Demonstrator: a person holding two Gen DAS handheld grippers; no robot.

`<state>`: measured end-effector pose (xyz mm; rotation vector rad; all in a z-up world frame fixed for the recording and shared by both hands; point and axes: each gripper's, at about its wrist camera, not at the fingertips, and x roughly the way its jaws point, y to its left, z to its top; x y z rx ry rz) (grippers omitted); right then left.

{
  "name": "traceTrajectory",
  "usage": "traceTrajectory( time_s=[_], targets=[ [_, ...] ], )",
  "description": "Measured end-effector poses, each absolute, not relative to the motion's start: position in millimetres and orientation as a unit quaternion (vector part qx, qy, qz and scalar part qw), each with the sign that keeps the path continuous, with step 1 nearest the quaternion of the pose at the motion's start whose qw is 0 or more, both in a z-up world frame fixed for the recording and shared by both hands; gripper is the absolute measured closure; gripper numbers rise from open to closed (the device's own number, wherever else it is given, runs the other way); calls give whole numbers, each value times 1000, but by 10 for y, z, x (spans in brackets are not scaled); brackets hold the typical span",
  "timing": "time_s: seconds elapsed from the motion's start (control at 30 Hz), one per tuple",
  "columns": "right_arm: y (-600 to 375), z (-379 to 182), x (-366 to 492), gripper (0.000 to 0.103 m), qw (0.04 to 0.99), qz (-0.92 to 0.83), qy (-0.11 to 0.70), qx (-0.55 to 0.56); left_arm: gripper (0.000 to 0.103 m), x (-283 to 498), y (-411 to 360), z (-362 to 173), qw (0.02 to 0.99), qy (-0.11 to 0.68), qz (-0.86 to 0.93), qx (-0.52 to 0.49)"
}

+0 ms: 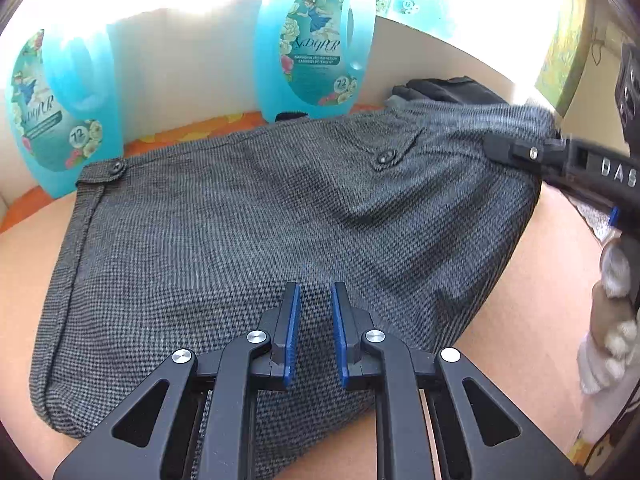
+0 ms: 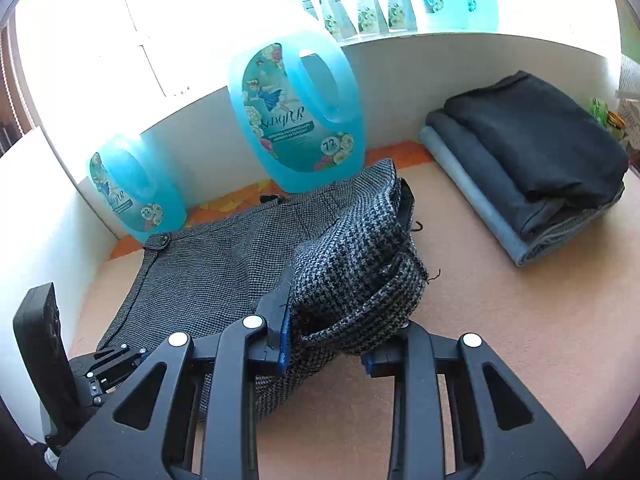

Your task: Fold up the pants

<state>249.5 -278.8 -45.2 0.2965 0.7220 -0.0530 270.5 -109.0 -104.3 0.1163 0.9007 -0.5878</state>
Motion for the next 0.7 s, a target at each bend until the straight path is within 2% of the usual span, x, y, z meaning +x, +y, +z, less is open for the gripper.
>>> traceTrajectory(
  time_s=[0.13, 0.3, 0.5, 0.7],
  targets=[
    [-2550, -276, 2509, 76, 935, -11, 338, 105, 89, 2696, -992, -1164, 852, 438, -284, 41],
    [-2078, -97, 2595, 76, 944, 23, 326, 41, 89, 2629, -562, -866, 865, 419, -273, -24],
    [-1230, -74, 2645, 77, 942, 96, 316, -52, 89, 2427, 454, -446, 903, 368, -198, -95],
    [-259, -431, 2647, 78, 917, 159, 331, -154, 89, 2155, 1527, -275, 923, 336, -104, -156]
  ],
)
